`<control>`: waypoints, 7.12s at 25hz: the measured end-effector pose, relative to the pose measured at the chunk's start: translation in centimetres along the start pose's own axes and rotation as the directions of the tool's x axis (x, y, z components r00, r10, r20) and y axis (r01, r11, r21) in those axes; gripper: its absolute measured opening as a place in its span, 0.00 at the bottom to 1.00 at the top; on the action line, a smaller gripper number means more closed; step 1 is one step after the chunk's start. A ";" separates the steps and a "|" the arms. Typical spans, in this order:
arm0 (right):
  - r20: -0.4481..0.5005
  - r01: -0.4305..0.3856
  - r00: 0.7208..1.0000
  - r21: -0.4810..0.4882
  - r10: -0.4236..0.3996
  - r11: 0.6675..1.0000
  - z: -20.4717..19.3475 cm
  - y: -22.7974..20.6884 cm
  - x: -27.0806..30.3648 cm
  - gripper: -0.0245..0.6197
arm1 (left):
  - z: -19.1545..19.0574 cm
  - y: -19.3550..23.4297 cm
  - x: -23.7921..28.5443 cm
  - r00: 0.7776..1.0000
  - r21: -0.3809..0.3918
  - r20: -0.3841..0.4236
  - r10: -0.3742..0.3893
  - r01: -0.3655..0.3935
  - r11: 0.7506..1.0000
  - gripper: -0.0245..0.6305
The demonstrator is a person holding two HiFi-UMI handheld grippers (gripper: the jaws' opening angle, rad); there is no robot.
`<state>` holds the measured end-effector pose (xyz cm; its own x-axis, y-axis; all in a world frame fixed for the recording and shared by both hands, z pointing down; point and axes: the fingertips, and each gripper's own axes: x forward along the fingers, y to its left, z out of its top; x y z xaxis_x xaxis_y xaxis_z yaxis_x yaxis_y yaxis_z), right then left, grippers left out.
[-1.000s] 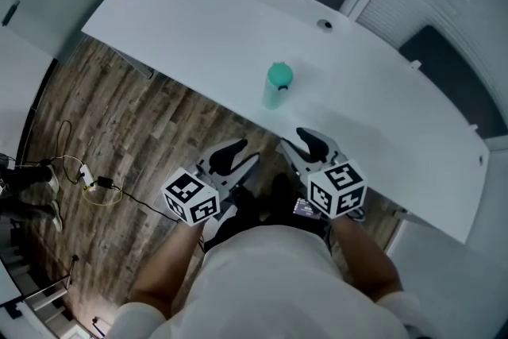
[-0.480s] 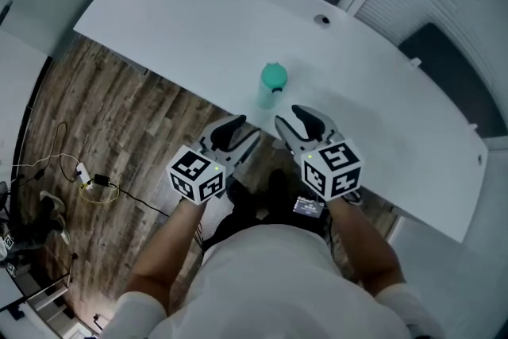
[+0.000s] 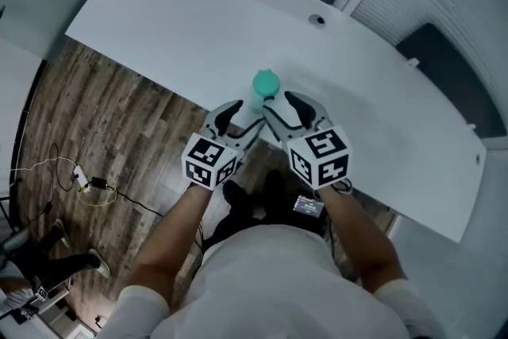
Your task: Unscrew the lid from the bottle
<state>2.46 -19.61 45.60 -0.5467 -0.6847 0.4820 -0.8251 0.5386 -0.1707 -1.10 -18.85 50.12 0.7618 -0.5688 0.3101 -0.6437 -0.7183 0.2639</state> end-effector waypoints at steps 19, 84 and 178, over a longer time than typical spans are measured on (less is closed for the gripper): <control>-0.053 0.008 0.999 -0.041 -0.010 0.999 1.5 -1.0 4.8 0.50 | -0.5 2.1 5.8 0.996 0.054 -0.028 0.090 -0.088 0.995 0.53; -0.184 -0.176 0.972 -0.176 0.143 0.968 0.3 -1.0 5.0 0.49 | -1.6 1.7 6.7 0.987 0.316 -0.156 -0.037 0.085 0.945 0.52; -0.063 -0.166 0.986 -0.231 0.156 0.959 2.5 -0.3 3.9 0.49 | -0.4 1.4 6.0 0.982 0.231 -0.146 -0.121 0.153 0.961 0.52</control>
<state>0.19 -23.67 45.43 -0.6585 -0.5599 0.5029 -0.6671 0.7436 -0.0457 2.54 -23.16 52.68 0.8154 -0.4124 0.4061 -0.4849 -0.8699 0.0901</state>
